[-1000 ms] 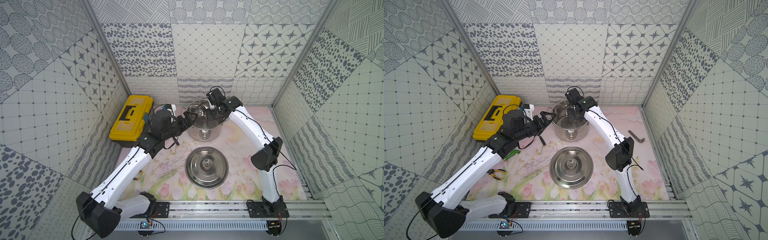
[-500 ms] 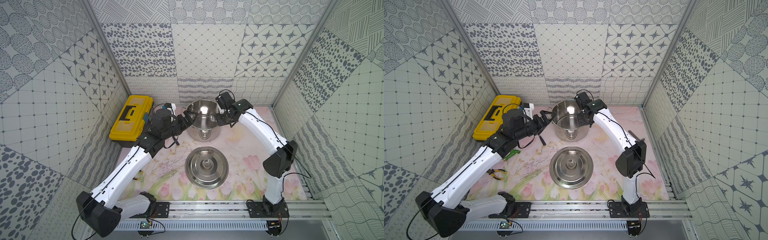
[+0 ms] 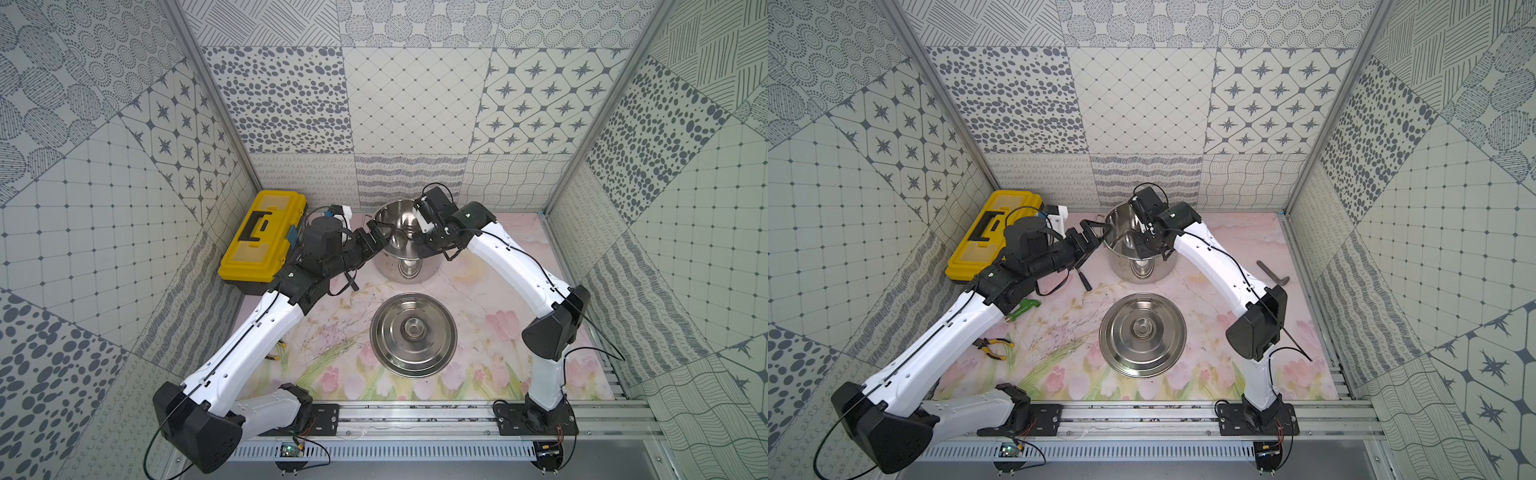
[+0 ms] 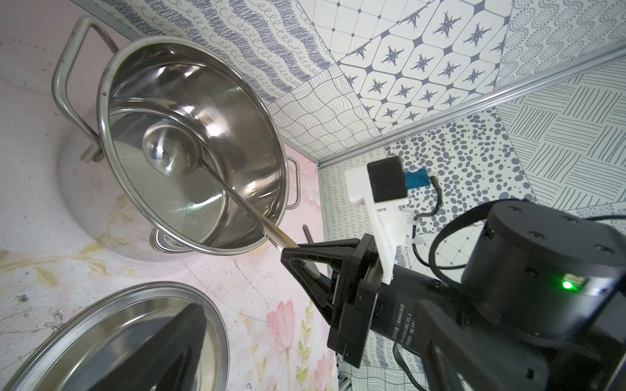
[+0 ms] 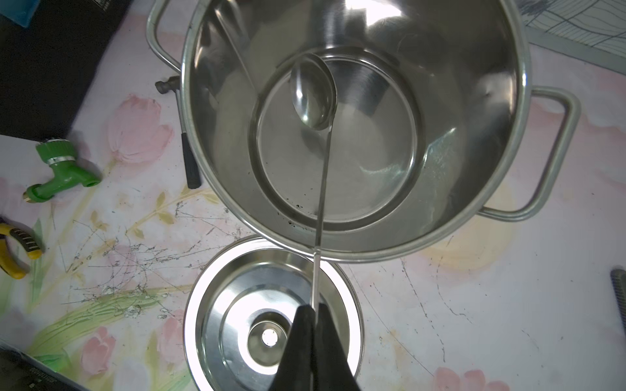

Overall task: Stir the soup with a spoon
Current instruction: Stir the soup in the pan with a stick.

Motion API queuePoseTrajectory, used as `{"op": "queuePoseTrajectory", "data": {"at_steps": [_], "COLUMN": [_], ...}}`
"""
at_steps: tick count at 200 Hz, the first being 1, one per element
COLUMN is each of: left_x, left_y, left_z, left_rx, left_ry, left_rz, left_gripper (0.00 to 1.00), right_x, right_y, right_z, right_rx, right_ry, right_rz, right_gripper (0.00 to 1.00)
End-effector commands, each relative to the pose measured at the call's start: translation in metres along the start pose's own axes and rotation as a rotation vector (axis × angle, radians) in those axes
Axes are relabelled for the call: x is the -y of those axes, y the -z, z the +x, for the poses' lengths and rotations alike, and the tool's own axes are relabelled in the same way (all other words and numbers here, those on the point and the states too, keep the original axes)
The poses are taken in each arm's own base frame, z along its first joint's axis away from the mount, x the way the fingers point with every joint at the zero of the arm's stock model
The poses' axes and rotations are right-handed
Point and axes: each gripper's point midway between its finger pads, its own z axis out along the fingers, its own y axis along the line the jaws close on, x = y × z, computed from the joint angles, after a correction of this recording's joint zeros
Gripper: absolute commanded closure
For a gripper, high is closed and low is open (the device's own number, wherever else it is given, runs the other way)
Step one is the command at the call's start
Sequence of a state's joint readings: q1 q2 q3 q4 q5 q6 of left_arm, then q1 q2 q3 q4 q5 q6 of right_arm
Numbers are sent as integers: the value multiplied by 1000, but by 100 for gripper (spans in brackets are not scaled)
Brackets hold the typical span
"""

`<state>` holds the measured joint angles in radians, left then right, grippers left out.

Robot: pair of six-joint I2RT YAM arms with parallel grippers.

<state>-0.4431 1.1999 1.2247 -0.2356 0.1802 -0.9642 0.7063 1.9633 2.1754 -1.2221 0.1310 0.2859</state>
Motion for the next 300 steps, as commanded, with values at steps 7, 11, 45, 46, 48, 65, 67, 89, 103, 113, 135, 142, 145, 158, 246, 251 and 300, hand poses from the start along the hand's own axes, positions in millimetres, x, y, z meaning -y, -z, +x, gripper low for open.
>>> {"op": "queuePoseTrajectory", "data": {"at_steps": [7,11,45,46,48,65,67,89,103,113,135,142,145,158,246,251,300], "left_x": [10,11,8,9,8,6,6,6,5,4,3,4,4,4,1,1,1], "left_y": [9,9,11,11,12,11,12,12,12,11,8,7,8,6,6,7,9], "left_z": [-6,-5,-4,-4,-4,-3,-3,-4,-5,-6,-6,-6,-7,-7,-6,-6,-5], "left_rx": [21,20,19,20,20,19,20,18,19,18,12,10,12,9,7,8,8], "left_ry": [-29,-30,-29,-29,-29,-26,-26,-27,-25,-23,-18,-17,-16,-15,-5,-4,-3], "left_rz": [33,33,31,32,32,28,29,30,31,30,33,35,36,39,36,34,35], "left_gripper": [0,1,1,1,0,1,1,0,0,1,1,0,0,0,0,0,0], "right_x": [-1,1,16,17,18,29,30,46,57,63,74,76,76,79,34,29,-6], "right_y": [-6,-6,-13,-13,-13,-15,-15,-16,-15,-14,-12,-12,-12,-9,-10,-11,-19], "right_z": [-29,-31,-49,-49,-50,-54,-54,-52,-50,-48,-41,-38,-36,-29,11,11,-13], "right_rx": [62,65,73,72,75,72,70,54,44,36,13,3,-3,-20,-102,-101,-44], "right_ry": [-18,-15,-18,-18,-21,-37,-37,-41,-35,-28,-8,-1,6,20,47,45,9], "right_rz": [23,32,85,86,87,103,107,133,155,168,193,199,201,210,71,59,-9], "right_gripper": [100,100,100,100,100,100,100,100,100,100,100,100,100,100,100,100,100]}}
